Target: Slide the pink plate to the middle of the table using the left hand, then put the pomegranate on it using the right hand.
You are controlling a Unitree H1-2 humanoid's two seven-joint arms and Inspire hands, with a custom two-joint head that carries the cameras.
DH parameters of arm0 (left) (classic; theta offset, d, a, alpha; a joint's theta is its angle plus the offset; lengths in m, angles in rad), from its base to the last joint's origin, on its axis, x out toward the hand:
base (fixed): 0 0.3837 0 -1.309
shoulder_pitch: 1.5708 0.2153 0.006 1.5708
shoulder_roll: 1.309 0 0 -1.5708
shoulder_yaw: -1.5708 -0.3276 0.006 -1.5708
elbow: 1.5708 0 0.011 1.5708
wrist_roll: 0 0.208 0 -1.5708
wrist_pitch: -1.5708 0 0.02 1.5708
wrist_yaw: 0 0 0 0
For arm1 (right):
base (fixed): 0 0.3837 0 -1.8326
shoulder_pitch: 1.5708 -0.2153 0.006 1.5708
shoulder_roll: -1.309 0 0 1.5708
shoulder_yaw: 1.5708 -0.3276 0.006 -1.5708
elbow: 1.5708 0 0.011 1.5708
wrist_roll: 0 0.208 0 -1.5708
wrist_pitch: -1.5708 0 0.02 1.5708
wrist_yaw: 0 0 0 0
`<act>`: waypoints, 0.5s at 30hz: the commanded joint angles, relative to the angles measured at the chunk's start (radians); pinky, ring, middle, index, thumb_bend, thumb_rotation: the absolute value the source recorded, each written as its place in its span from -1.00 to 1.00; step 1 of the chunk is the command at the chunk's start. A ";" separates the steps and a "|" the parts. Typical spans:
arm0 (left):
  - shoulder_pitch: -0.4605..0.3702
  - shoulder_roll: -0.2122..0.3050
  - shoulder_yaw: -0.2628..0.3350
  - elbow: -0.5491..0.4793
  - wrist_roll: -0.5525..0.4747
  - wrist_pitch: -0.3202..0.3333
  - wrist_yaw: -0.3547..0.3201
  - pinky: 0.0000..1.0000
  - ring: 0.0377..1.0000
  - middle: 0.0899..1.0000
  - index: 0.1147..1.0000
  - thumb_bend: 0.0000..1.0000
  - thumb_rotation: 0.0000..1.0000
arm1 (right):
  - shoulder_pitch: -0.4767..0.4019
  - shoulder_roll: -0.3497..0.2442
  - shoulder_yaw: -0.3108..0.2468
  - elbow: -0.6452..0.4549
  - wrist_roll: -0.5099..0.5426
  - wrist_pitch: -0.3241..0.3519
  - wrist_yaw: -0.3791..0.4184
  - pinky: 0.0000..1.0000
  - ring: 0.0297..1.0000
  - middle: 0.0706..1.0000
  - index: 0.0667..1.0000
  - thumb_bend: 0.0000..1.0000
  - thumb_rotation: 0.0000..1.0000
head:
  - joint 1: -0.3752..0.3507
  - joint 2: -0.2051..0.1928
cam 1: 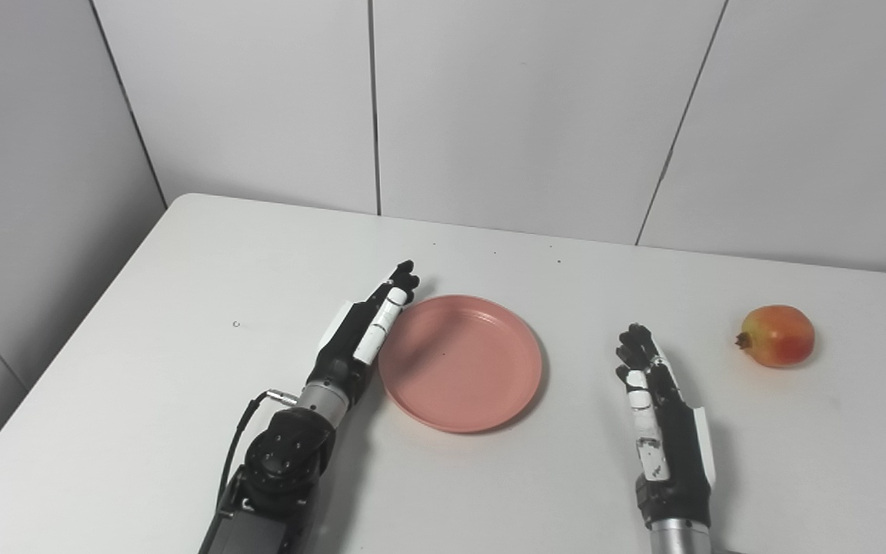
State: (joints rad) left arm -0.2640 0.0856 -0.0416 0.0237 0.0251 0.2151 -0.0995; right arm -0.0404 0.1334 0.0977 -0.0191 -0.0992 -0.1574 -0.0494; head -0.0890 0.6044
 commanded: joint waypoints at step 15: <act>0.007 -0.032 0.003 -0.080 -0.044 -0.024 -0.019 0.87 0.86 0.85 0.84 0.30 1.00 | -0.016 0.042 0.026 0.002 -0.055 -0.010 -0.024 0.84 0.84 0.81 0.81 0.06 0.84 | -0.121 -0.007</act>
State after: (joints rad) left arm -0.2392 0.0625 -0.0385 -0.0248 0.0002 0.2179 -0.1221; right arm -0.0403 0.1637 0.1191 -0.0072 -0.1505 -0.1536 -0.0574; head -0.2117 0.5983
